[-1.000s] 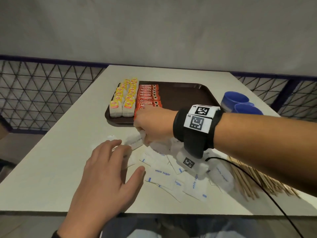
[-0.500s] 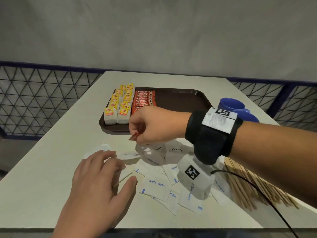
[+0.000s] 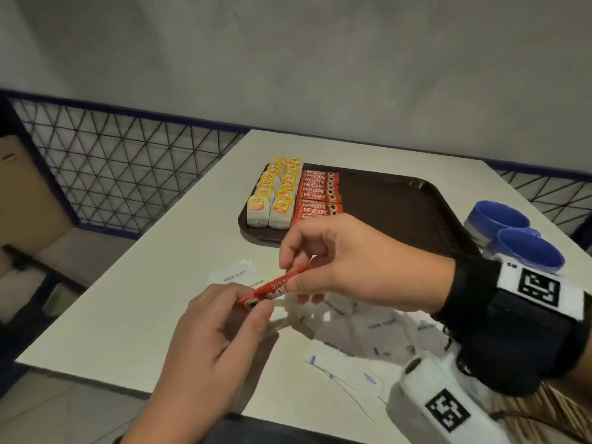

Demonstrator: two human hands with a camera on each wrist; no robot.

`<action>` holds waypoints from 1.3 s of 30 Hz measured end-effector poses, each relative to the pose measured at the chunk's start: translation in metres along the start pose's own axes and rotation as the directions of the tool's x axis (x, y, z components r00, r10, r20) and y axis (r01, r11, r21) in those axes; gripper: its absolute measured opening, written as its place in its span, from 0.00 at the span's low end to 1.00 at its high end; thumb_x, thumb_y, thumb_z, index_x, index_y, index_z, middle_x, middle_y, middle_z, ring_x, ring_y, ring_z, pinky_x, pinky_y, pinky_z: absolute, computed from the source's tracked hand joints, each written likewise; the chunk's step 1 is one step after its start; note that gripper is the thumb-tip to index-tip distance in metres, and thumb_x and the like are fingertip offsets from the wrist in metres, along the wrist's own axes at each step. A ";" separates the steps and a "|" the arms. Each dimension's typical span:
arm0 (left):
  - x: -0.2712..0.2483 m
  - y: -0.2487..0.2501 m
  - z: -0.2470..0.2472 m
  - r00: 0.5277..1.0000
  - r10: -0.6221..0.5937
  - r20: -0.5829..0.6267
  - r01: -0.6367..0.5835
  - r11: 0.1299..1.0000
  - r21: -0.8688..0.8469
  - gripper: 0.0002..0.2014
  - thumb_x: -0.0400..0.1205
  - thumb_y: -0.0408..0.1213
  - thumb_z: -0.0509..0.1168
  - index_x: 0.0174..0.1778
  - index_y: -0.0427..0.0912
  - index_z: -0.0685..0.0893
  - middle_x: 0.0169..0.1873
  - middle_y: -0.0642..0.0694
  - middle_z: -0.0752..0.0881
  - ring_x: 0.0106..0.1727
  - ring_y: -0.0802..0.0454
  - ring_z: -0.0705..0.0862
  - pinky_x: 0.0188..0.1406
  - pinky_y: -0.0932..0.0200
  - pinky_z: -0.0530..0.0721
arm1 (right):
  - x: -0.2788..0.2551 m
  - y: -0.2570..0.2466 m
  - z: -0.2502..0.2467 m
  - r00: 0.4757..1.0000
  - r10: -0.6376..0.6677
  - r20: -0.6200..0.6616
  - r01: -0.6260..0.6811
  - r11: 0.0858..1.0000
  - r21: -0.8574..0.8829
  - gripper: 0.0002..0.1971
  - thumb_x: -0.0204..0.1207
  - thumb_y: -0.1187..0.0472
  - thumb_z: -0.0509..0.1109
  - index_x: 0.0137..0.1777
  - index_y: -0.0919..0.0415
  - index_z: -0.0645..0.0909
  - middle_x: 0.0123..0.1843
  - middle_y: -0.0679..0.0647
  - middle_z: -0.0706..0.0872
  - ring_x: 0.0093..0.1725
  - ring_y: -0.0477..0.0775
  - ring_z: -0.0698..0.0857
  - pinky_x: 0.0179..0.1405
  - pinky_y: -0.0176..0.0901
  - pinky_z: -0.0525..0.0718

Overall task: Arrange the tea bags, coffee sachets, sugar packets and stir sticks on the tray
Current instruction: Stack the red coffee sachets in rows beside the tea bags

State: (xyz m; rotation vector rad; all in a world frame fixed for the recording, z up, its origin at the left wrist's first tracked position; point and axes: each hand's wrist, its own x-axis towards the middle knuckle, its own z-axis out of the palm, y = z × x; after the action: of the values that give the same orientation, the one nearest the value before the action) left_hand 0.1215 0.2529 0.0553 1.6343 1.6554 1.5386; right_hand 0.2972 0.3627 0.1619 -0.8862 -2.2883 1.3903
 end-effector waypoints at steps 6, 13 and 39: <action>-0.002 -0.001 -0.006 0.997 -0.070 0.040 0.073 0.995 -0.062 0.13 0.79 0.61 0.65 0.46 0.58 0.86 0.40 0.51 0.89 0.47 0.47 0.88 0.49 0.35 0.85 | 0.005 -0.011 -0.004 0.991 -0.094 0.092 0.119 0.937 -0.328 0.02 0.77 0.61 0.79 0.43 0.55 0.93 0.39 0.45 0.92 0.38 0.40 0.86 0.38 0.30 0.79; -0.003 -0.003 -0.006 0.999 -0.023 0.030 0.024 0.999 -0.025 0.13 0.79 0.60 0.64 0.47 0.59 0.87 0.42 0.57 0.86 0.48 0.51 0.85 0.45 0.43 0.84 | 0.011 -0.005 -0.013 0.967 0.051 0.250 0.055 0.914 -0.401 0.02 0.79 0.59 0.78 0.48 0.53 0.92 0.40 0.44 0.93 0.40 0.42 0.91 0.42 0.34 0.85; 0.001 -0.007 -0.002 0.981 -0.050 -0.189 0.026 0.992 -0.125 0.16 0.68 0.58 0.67 0.50 0.62 0.86 0.47 0.57 0.91 0.53 0.62 0.88 0.48 0.77 0.81 | 0.062 0.014 -0.079 0.965 0.257 -0.060 -0.259 0.965 -0.034 0.06 0.85 0.65 0.68 0.51 0.68 0.84 0.41 0.62 0.84 0.38 0.58 0.82 0.39 0.47 0.83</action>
State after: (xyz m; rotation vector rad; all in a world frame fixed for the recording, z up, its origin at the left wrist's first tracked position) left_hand 0.1163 0.2553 0.0504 1.4217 1.6400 1.7894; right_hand 0.2990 0.4613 0.1842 -1.2582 -2.2297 1.4040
